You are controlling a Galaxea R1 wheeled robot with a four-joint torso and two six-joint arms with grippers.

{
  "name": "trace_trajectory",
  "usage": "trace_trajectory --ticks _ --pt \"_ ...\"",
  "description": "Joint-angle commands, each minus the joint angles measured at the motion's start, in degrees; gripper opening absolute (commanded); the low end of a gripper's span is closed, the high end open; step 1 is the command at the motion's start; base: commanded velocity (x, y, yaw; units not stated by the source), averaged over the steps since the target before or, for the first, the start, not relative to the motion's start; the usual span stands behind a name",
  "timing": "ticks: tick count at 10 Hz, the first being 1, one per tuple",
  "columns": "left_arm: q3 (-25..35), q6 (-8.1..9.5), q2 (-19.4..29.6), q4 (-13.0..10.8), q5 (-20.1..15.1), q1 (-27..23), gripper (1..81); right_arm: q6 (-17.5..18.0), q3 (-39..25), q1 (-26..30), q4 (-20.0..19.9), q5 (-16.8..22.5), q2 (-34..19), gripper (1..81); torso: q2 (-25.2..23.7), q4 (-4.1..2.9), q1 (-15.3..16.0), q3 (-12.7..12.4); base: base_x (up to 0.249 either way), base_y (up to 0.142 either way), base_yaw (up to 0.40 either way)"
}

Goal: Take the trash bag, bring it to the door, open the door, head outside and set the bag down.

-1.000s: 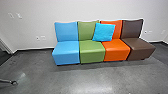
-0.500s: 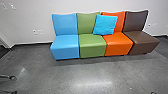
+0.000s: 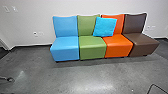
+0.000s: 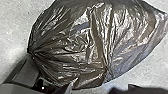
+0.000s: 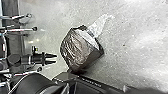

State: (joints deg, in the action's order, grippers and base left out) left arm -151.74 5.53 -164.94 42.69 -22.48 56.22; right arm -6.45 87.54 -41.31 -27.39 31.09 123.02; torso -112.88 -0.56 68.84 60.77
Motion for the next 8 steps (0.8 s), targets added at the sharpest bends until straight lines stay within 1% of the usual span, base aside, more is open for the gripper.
trace_trajectory --ticks 1,2,6,7,8 --pt "-1.2 -0.43 -0.1 0.4 -4.6 -6.2 81.1 0.1 -1.7 5.1 -1.8 4.2 -2.7 81.1 -5.4 0.0 3.5 0.0 0.0 0.0 0.0" --pt "-1.2 -0.44 -0.7 -0.6 -5.0 -7.2 81.1 0.1 -1.7 4.9 -1.6 4.2 -2.7 81.1 -7.5 0.0 4.8 0.0 0.0 0.0 0.0" --pt "-1.2 -0.35 -1.7 -2.0 -5.3 -9.9 81.1 0.1 -1.5 4.9 -1.4 4.2 -2.9 81.1 -15.5 0.0 9.8 0.0 0.0 0.0 0.0" --pt "-1.2 -0.35 -1.5 -2.2 -5.4 -10.5 81.1 0.1 -1.6 4.9 -1.3 4.2 -2.8 81.1 -17.7 0.0 11.1 1.8 0.0 0.0 0.0" --pt "-1.2 -0.35 -1.4 -2.2 -5.4 -10.6 81.1 0.1 -1.7 4.9 -1.3 4.2 -2.8 81.1 -19.7 0.0 12.4 4.5 0.0 0.0 0.0"
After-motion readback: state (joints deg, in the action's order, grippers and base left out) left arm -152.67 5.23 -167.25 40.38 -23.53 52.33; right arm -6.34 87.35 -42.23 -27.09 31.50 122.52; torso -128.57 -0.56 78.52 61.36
